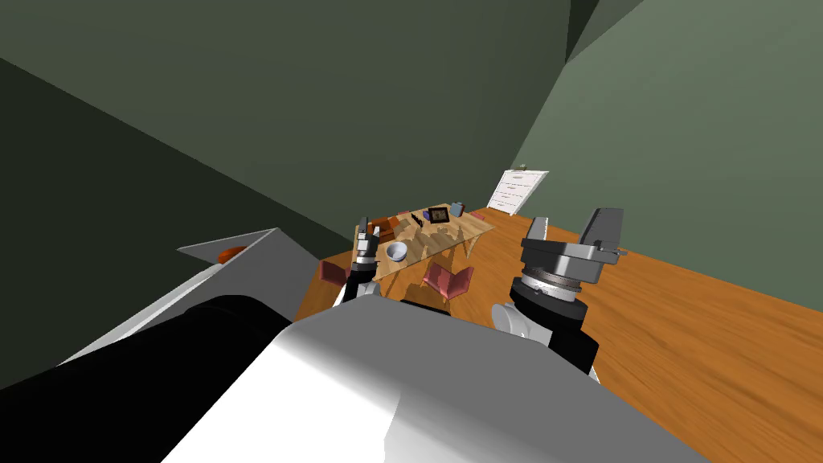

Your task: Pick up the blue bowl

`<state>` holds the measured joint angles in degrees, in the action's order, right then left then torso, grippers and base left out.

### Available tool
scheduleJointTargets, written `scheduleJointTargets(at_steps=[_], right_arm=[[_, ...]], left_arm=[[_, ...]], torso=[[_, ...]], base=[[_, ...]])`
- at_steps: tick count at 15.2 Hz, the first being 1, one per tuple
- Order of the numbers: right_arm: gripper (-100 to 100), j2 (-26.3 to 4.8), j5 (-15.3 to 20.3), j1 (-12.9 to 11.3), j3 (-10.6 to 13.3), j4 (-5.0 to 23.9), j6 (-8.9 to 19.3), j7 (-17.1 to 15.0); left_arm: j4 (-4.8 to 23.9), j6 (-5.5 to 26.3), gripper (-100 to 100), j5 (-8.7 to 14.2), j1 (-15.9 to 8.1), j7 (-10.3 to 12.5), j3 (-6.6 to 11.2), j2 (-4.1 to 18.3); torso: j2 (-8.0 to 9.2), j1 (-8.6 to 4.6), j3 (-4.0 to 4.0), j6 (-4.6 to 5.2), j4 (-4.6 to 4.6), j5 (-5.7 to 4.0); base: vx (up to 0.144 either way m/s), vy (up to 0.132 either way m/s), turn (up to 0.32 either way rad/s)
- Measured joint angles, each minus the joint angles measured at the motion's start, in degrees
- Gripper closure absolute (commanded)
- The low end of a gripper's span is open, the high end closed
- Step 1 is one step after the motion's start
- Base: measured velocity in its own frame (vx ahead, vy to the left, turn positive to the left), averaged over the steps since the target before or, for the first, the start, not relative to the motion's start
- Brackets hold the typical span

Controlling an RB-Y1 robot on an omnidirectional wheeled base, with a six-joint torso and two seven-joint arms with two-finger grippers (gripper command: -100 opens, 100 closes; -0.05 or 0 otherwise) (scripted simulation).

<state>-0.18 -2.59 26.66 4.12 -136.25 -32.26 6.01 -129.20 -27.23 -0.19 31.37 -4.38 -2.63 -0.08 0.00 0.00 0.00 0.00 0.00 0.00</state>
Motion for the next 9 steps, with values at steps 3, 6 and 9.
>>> scheduleJointTargets(at_steps=[3,6,9], right_arm=[[0,0.0,0.0,0.0,0.0,0.0,0.0,0.0],[0,0.0,0.0,0.0,0.0,0.0,0.0,0.0],[0,0.0,0.0,0.0,0.0,0.0,0.0,0.0]], left_arm=[[0.0,1.4,-100,0.5,0.4,0.1,0.22,3.1],[0.0,3.9,-100,1.3,0.7,0.4,0.90,6.0],[0.2,7.2,-100,2.5,1.4,0.7,1.68,8.8]], torso=[[-0.02,0.02,-0.01,0.01,0.00,0.00],[-0.04,0.03,-0.03,0.01,-0.01,0.00],[-0.08,0.02,-0.04,0.01,-0.02,0.01]], base=[[0.008,-0.001,-0.058],[0.015,-0.001,-0.093],[0.019,0.000,-0.083]])
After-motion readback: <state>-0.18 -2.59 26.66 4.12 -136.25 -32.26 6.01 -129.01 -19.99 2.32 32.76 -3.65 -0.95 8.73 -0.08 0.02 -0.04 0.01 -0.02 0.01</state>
